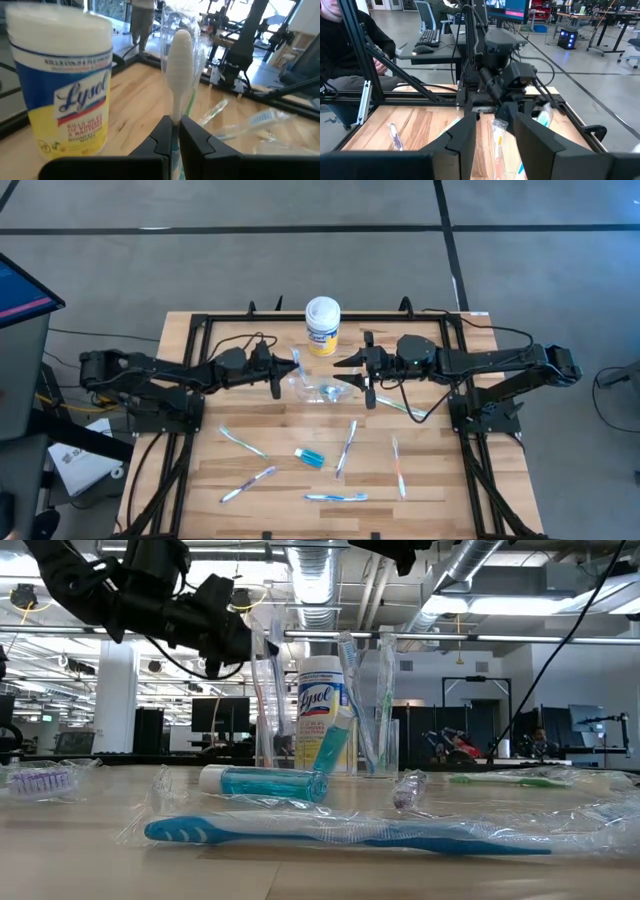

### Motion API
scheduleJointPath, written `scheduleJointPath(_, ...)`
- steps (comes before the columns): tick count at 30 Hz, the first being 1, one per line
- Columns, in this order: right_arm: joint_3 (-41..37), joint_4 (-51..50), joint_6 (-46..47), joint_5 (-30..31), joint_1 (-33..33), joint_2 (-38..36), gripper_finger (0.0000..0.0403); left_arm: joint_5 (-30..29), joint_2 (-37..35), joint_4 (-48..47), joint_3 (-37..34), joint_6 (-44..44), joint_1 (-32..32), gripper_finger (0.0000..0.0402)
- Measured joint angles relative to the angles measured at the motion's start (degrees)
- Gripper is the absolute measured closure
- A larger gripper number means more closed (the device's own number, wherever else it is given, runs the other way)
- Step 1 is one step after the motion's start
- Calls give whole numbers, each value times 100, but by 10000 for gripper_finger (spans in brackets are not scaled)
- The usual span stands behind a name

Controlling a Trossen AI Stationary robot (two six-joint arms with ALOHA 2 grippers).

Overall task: Pick & Place toothbrushing station
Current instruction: Put the top blue toothbrush into the transparent organizer

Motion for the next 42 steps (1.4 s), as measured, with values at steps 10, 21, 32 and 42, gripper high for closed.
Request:
scheduleJointPath(10,0,-2,-11,2,0,0,278,-30,902,577,0,-20,0,396)
scheduleJointPath(21,0,-5,-10,2,0,0,278,-92,1343,851,17,-37,-2,395)
scheduleJointPath(32,0,-11,-11,2,0,0,278,-94,1364,768,-11,-32,-2,327)
scheduleJointPath(42,0,-58,-10,3,0,0,278,-151,1364,818,-11,-34,28,253)
